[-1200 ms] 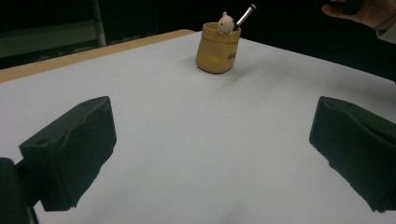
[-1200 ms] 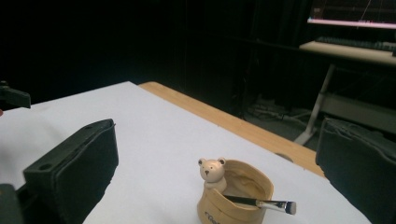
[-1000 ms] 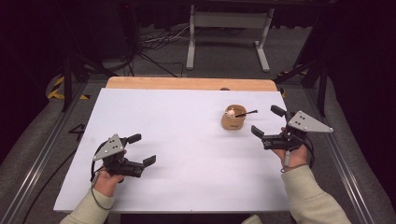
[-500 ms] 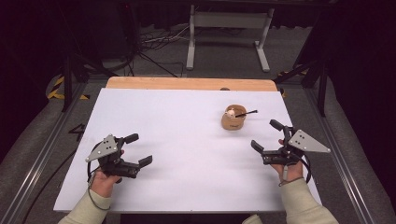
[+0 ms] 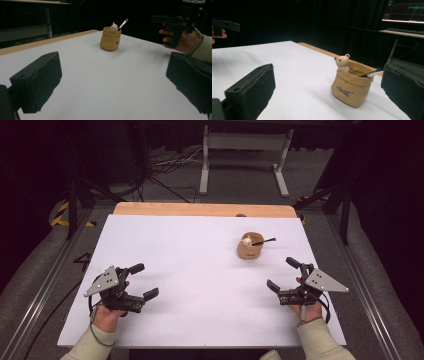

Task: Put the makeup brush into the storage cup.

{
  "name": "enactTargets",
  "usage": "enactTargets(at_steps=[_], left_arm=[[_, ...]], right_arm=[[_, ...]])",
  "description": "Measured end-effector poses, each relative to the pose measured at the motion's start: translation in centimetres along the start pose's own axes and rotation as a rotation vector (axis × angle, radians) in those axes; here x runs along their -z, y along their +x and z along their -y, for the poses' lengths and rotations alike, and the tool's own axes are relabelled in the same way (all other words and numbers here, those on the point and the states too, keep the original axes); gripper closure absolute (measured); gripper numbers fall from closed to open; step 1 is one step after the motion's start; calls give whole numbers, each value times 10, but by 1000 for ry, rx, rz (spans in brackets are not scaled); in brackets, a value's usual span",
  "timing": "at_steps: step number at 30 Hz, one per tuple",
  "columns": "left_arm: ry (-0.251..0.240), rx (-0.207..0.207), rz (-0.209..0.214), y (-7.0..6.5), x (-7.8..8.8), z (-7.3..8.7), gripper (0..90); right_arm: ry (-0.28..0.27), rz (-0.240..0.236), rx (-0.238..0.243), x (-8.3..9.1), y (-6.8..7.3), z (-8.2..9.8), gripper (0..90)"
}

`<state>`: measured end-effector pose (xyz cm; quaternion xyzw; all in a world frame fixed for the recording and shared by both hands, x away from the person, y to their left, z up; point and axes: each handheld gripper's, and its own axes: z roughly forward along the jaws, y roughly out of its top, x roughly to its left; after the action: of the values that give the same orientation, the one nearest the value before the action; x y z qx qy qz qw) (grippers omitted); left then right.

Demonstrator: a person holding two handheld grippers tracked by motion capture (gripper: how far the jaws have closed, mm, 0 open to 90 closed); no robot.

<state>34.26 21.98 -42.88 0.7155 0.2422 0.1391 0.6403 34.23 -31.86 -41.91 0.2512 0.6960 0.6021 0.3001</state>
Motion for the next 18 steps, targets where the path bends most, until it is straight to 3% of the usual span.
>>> enactTargets(at_steps=[4,12,18], left_arm=[[-23,18,4,1,3,2,17],[-50,-4,9,2,4,5,17],[-37,-23,14,4,2,10,18]], right_arm=[[8,-5,2,1,3,9,0],[41,-16,-27,1,4,23,0],[60,-22,-39,-2,5,26,0]])
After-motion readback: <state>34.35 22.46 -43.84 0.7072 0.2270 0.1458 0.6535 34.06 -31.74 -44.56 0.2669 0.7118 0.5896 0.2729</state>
